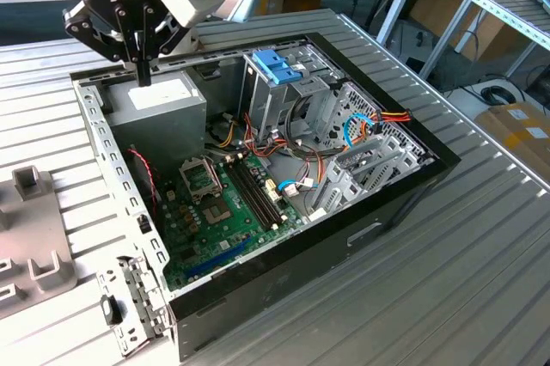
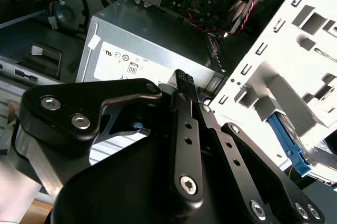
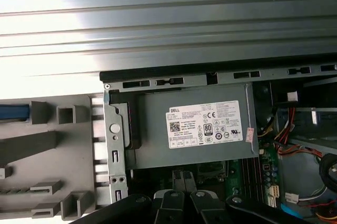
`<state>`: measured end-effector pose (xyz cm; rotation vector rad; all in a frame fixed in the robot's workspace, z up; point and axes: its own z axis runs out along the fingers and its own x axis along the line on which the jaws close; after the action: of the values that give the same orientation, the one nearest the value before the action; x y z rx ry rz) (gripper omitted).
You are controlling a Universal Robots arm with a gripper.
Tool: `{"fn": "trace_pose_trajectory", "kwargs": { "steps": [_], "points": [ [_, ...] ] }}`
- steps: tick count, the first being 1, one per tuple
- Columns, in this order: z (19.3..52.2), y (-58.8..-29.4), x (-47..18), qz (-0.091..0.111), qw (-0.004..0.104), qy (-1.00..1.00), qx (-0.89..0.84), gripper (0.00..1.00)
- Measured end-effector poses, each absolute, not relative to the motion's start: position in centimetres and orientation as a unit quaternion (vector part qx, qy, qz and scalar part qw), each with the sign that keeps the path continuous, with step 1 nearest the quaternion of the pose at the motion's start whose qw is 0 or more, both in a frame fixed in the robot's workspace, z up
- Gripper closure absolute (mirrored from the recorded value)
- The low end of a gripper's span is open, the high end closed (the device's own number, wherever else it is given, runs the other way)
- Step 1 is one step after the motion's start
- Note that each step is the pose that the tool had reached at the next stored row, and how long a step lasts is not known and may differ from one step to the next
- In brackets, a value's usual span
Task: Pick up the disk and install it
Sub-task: 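Reach for the disk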
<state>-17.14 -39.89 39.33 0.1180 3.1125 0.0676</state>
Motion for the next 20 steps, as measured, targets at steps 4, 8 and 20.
{"fn": "trace_pose_trajectory", "kwargs": {
  "steps": [4, 8, 20],
  "points": [
    [39.33, -39.89, -17.21, 0.022, 0.013, 0.999, 0.038, 0.90],
    [39.33, -39.89, -17.29, 0.022, 0.013, 0.999, 0.038, 0.90],
    [39.33, -39.89, -17.82, 0.022, 0.013, 0.999, 0.038, 0.90]
  ]
}}
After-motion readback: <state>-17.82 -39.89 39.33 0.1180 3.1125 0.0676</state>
